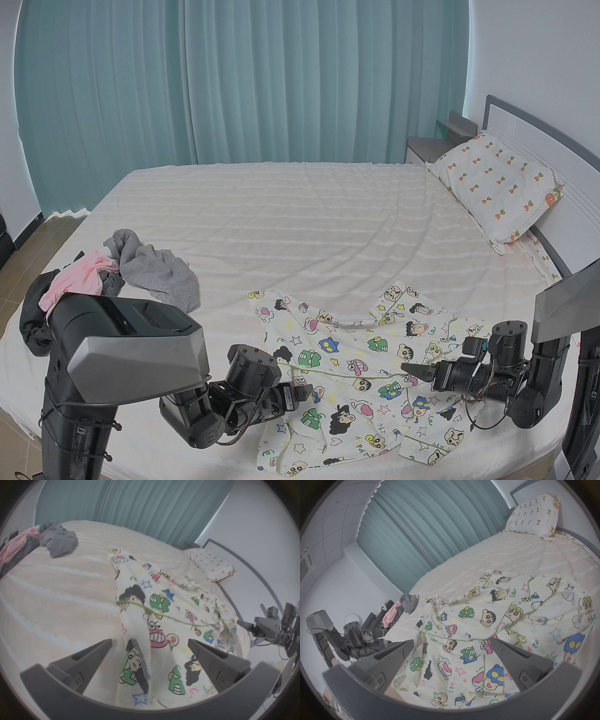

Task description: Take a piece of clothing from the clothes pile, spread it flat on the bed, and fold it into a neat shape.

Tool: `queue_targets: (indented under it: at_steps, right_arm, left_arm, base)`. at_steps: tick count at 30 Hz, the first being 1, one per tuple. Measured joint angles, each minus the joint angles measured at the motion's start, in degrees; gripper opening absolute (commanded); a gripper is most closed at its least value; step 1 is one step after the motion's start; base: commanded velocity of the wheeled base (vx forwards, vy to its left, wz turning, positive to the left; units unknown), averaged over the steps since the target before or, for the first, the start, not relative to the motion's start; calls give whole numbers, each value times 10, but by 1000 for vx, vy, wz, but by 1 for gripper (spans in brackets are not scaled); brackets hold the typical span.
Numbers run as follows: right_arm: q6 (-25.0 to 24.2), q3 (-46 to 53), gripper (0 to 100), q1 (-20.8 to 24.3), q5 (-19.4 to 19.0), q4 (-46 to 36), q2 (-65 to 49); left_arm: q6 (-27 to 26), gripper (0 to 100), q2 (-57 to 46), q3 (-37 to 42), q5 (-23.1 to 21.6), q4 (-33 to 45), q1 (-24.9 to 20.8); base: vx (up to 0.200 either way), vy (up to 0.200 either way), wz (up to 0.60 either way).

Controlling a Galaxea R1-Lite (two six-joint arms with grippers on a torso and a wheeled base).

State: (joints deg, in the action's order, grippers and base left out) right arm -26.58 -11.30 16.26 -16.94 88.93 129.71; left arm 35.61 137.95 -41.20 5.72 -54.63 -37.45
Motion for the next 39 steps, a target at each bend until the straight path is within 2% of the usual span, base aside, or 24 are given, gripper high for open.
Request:
queue_targets:
  at_steps: [9, 10, 27, 39]
  right_arm:
    - [-3, -3, 100, 26, 1, 0, 5]
    - [-3, -2, 100, 27, 1, 0, 5]
    - [-3, 11, 100, 30, 1, 0, 4]
    - [-4, 17, 100, 33, 0, 0, 0]
  left_arm:
    - [1, 100, 18, -20, 25, 15, -5]
    - [1, 0, 19, -21, 28, 14, -5]
    - [28, 0, 17, -12, 59, 13, 8]
    - [27, 0, -28, 43, 55, -4, 74]
  base:
    - [0, 0, 0]
    - [0, 0, 0]
    - [0, 0, 0]
    - [0, 0, 0]
